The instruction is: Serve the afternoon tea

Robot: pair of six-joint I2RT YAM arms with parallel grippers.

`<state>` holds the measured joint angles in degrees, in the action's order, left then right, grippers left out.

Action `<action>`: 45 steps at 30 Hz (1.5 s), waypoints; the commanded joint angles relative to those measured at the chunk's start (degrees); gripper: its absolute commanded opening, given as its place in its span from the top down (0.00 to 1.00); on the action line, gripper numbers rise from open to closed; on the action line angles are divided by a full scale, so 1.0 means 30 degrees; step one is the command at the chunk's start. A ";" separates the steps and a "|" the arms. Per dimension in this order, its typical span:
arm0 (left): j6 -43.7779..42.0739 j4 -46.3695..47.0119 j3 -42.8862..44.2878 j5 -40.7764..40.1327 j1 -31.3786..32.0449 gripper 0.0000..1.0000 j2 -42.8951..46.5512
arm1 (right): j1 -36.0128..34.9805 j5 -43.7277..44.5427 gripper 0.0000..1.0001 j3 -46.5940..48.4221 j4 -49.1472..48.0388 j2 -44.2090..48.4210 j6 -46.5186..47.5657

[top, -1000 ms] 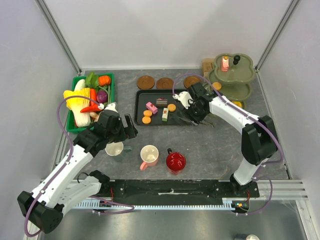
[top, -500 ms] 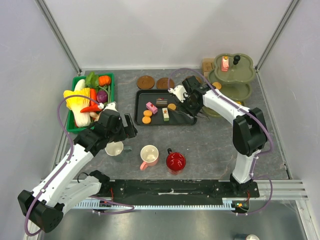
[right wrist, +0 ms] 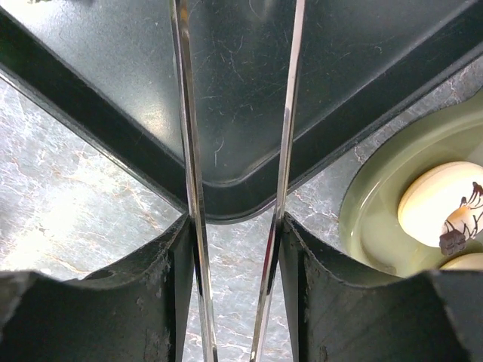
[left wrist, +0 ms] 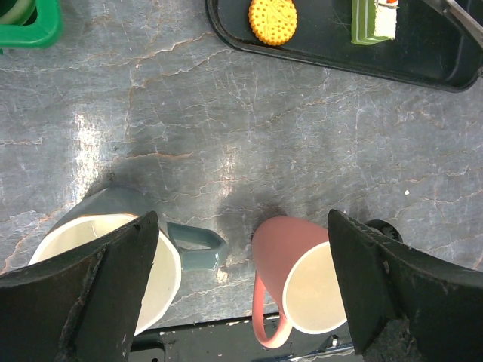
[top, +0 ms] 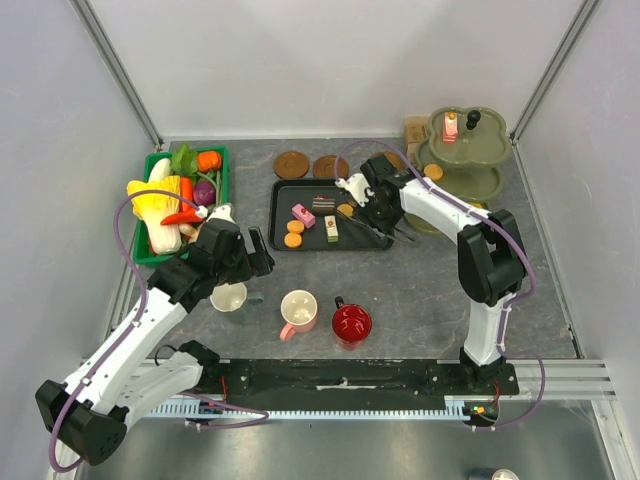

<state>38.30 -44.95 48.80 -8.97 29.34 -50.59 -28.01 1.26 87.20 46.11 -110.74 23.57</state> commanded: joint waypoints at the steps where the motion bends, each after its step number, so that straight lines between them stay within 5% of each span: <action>1: 0.0240 -0.0075 0.0668 -0.0554 0.0004 0.01 0.0280 | -0.0067 0.0108 0.51 0.0934 -0.0515 0.0115 -0.0825; 8: 0.0298 -0.0222 0.0669 -0.0612 0.0033 0.01 0.0544 | -0.0039 0.1454 0.56 0.0555 -0.0545 0.1869 -0.3428; 26: 0.0239 0.0159 0.0083 -0.0232 -0.0025 0.01 0.1188 | 0.0020 0.3794 0.67 -0.6186 -0.0870 1.4291 -1.1194; 35: 0.0210 0.0305 -0.0123 -0.0056 -0.0025 0.01 0.1599 | 0.1540 0.6436 0.68 -0.6097 0.0949 1.5789 -1.3511; 45: 0.0152 0.0305 -0.0123 -0.0085 -0.0025 0.01 0.1921 | 0.3887 0.6995 0.67 -0.5512 0.1008 1.5118 -1.2516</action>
<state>38.30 -45.56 48.36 -8.88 29.34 -45.82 -17.63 20.73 68.69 50.15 -64.27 -14.79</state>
